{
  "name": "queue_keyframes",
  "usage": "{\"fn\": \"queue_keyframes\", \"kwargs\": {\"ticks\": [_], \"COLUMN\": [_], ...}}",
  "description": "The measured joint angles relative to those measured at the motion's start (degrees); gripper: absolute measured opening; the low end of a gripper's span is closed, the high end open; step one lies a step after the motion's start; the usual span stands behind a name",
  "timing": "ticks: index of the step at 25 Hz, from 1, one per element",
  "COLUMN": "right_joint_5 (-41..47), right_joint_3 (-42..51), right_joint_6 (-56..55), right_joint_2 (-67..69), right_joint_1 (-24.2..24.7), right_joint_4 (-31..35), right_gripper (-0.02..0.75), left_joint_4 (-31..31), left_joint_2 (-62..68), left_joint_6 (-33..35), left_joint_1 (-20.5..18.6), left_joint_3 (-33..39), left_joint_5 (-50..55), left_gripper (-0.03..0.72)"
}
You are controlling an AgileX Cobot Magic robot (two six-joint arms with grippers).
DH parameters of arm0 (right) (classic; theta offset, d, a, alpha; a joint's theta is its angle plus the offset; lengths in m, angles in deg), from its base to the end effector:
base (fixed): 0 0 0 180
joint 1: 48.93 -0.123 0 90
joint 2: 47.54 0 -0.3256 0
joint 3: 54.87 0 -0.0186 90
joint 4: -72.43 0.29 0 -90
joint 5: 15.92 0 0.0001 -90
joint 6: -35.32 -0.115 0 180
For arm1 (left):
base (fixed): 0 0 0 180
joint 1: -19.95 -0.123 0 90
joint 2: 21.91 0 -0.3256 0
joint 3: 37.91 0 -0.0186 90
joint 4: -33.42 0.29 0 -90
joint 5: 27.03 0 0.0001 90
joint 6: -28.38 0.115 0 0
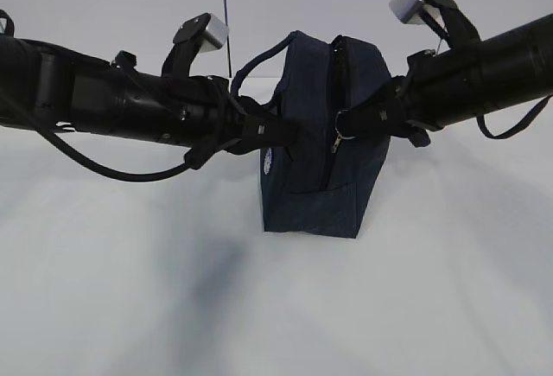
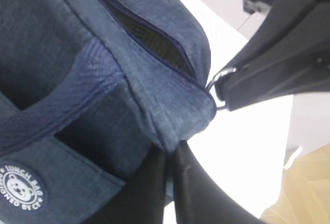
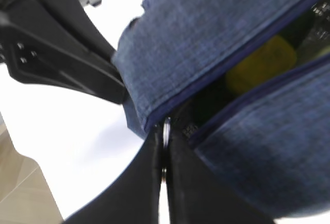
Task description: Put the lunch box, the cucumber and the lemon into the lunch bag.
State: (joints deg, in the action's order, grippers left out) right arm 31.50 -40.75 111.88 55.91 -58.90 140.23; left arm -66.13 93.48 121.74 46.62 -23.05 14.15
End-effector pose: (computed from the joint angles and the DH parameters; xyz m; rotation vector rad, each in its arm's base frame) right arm 0.3759 0.1458 0.2576 -0.8600 2.1302 0.8377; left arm 0.3660 -0.2675 0.1977 0.7555 2.0455 -1.1146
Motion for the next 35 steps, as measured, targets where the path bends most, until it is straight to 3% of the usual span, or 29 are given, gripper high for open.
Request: {"fn": "queue_keyframes", "kwargs": {"ticks": [13,19,35], "right_joint_5": [0.45,1.33,2.79], "right_joint_3": [-8.2,-12.67,-30.38], "right_joint_6": [-12.53,-18.9,-26.77], "right_joint_2": [-0.95,-0.83,12.18], "right_joint_1": [0.0,0.0,-0.1], "right_joint_4": [-2.81,-8.75,-11.06], "right_gripper": [0.0,0.0,0.0], "left_joint_4": [-0.48,-1.3,2.7], "left_joint_2": [0.0,0.0,0.0], "left_joint_6": [0.0,0.0,-0.1], "left_joint_1": [0.0,0.0,0.8], "left_joint_3": [-0.13,-0.48,-0.48], "left_joint_5": [-0.24,0.07,-0.17], "left_gripper": [-0.009,-0.009,-0.009]}}
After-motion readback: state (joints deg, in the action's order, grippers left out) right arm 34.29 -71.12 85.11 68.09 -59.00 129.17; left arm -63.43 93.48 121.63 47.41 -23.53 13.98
